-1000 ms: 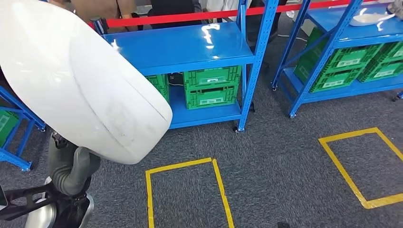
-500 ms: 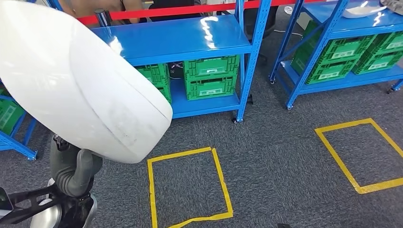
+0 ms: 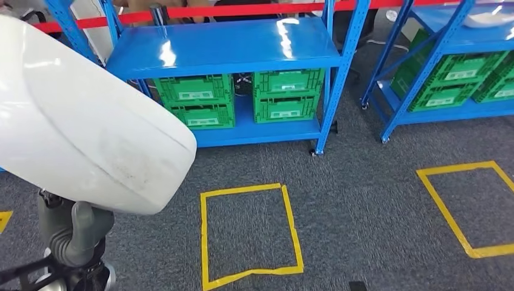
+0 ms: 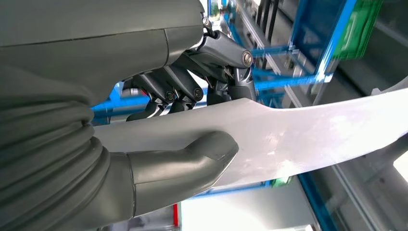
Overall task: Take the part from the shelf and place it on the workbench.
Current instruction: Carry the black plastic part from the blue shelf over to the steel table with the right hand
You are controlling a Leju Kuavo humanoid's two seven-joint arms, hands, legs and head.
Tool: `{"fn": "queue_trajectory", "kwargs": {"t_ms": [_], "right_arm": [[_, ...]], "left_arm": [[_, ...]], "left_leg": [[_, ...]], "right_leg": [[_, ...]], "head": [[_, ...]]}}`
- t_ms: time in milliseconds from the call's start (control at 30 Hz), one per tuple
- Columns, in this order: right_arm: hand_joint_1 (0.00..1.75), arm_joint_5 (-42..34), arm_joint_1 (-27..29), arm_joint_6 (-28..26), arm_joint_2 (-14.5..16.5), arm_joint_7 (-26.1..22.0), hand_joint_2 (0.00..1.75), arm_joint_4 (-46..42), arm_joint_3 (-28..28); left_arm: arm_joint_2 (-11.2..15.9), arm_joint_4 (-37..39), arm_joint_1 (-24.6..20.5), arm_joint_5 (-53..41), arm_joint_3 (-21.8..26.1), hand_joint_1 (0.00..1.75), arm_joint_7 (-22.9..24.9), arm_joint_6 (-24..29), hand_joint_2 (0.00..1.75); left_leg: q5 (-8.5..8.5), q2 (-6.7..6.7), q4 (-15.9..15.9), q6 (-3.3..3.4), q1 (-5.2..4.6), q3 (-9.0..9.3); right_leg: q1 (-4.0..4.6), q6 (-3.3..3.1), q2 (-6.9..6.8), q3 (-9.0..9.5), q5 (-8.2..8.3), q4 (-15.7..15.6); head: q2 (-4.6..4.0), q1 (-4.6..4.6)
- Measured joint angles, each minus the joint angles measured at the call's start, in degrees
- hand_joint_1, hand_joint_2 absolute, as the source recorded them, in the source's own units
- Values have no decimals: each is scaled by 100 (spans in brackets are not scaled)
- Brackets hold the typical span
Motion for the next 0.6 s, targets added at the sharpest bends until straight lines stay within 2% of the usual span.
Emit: {"fn": "queue_trajectory", "kwargs": {"t_ms": [33, 100, 167, 200, 233, 267, 300, 333, 367, 433, 467, 533, 567, 600], "right_arm": [[0, 15, -6, 7, -3, 2, 0, -1, 22], [0, 40, -10, 31, -13, 4, 0, -1, 63], [0, 47, 6, 55, -24, 13, 0, 0, 86], [0, 49, 16, 62, -27, 19, 0, 0, 90], [0, 51, 23, 66, -30, 23, 0, 0, 94], [0, 58, 27, 72, -33, 25, 0, 0, 100], [0, 67, 25, 81, -37, 25, 0, 0, 109], [0, 76, 21, 90, -41, 25, 0, 0, 119], [0, 86, 16, 100, -49, 23, 0, 0, 130], [0, 97, 8, 117, -62, 22, 0, 0, 155], [0, 101, 4, 125, -66, 22, 0, 0, 166], [0, 115, -9, 132, -62, 22, 0, -1, 182], [0, 121, -15, 133, -61, 21, 0, -2, 186], [0, 127, -20, 135, -61, 20, 0, -3, 191]], "left_arm": [[-12, -29, 37, -15, 23, 175, -4, 16, 175], [-43, -78, 89, -35, 59, 175, -23, 52, 175], [-76, -103, 125, -49, 78, 175, -43, 69, 175], [-87, -104, 150, -55, 86, 175, -48, 70, 175], [-92, -104, 177, -58, 96, 175, -60, 73, 175], [-94, -103, 201, -61, 111, 175, -81, 76, 175], [-98, -103, 218, -62, 129, 175, -107, 79, 175], [-105, -103, 228, -62, 153, 175, -137, 81, 175], [-114, -103, 236, -62, 175, 175, -162, 81, 175], [-129, -104, 248, -63, 200, 175, -189, 81, 175], [-133, -104, 258, -64, 206, 175, -193, 81, 175], [-138, -109, 279, -66, 233, 175, -196, 81, 175], [-138, -114, 283, -65, 253, 175, -201, 80, 175], [-138, -118, 282, -65, 273, 175, -205, 80, 175]], "left_leg": [[9, -54, -23, 47, 11, -14], [60, -166, -50, 134, 35, -50], [103, -279, -53, 192, 39, -97], [118, -343, -46, 205, 32, -124], [130, -414, -36, 208, 25, -145], [140, -488, -21, 205, 19, -161], [145, -561, -3, 199, 16, -171], [148, -632, 16, 190, 15, -177], [150, -695, 35, 175, 13, -189], [166, -816, 67, 117, 15, -237], [184, -871, 67, 76, 23, -264], [222, -965, 48, 0, 35, -310], [197, -908, 85, -27, 30, -342], [110, -787, 217, -54, 24, -414]], "right_leg": [[-8, 40, 4, -3, -18, 22], [-23, 102, 210, -121, -222, 299], [-32, 123, 485, -452, -622, 1020], [-31, 122, 540, -632, -779, 1405], [-27, 116, 562, -753, -840, 1655], [-24, 102, 573, -769, -779, 1684], [-22, 82, 592, -676, -619, 1490], [-21, 55, 658, -483, -393, 1094], [-25, 27, 799, -283, -231, 680], [-22, -3, 1006, -45, -71, 141], [-14, -12, 1038, -34, -86, 88], [-21, -58, 902, -33, -40, 51], [-37, -97, 837, -24, -17, 25], [-57, -131, 762, -16, 5, -2]], "head": [[0, 1], [1, 13], [1, 33], [0, 40], [1, 42], [1, 43], [1, 43], [1, 43], [0, 41], [0, 39], [0, 38], [0, 41], [1, 35], [1, 18]]}}
